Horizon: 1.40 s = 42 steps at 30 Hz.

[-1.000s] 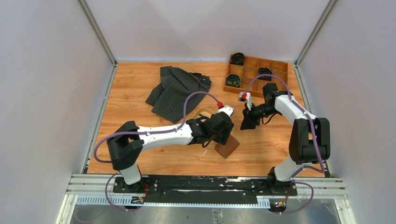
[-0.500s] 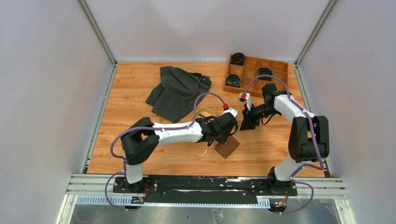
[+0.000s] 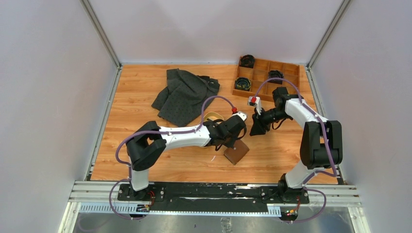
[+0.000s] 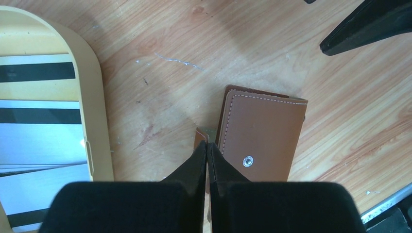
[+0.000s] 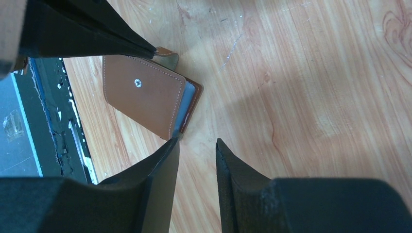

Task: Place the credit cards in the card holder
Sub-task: Close the card holder at the center of the board.

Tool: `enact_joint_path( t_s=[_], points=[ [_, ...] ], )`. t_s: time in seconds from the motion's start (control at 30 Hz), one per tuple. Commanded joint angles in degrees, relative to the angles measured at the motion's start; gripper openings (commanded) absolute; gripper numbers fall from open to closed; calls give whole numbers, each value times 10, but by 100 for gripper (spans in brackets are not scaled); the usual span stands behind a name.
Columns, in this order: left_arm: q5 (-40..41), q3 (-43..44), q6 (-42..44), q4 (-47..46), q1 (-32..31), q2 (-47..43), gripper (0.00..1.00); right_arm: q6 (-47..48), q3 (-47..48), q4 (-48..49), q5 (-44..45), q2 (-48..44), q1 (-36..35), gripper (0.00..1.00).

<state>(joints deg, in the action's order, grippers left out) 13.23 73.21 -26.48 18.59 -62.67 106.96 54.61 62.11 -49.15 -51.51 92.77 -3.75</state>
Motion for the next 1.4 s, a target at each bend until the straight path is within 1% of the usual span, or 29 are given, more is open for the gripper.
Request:
enact_joint_path(
  t_s=[0.0, 0.17, 0.23, 0.27, 0.3, 0.37, 0.43, 0.53, 0.6, 0.73, 0.93, 1.1, 1.37],
  points=[
    [-11, -1, 9, -14, 5, 1, 0, 7, 10, -25, -27, 3, 8, 37],
    [-19, -55, 35, -69, 11, -42, 0, 70, -4, -44, -84, -31, 8, 37],
    [-39, -81, 47, -98, 20, -63, 0, 103, -19, -43, -108, -49, 6, 38],
    [-59, -95, 50, -115, 28, -72, 0, 105, -25, -38, -111, -53, 4, 38],
    [-77, -109, 51, -133, 36, -81, 0, 83, -28, -27, -109, -52, 1, 38],
    [-112, -132, 49, -162, 54, -96, 0, 8, -19, -4, -108, -31, 0, 36],
    [-135, -147, 48, -182, 69, -105, 0, -36, 9, -37, -124, 15, 0, 34],
    [-148, -150, 55, -183, 74, -110, 0, -6, 50, -123, -150, 96, -13, 28],
    [-155, -147, 57, -183, 74, -109, 0, -3, 53, -138, -144, 126, -33, 25],
    [-168, -145, 62, -183, 75, -108, 0, -33, 56, -126, -124, 159, -73, 23],
    [-166, -154, 74, -183, 75, -111, 0, -139, 37, -34, -74, 166, -105, 22],
    [-174, -156, 81, -183, 75, -108, 0, -232, 16, 45, -13, 161, -118, 21],
    [-197, -148, 73, -183, 75, -86, 0, -297, 13, 86, 45, 194, -137, 20]
  ],
)
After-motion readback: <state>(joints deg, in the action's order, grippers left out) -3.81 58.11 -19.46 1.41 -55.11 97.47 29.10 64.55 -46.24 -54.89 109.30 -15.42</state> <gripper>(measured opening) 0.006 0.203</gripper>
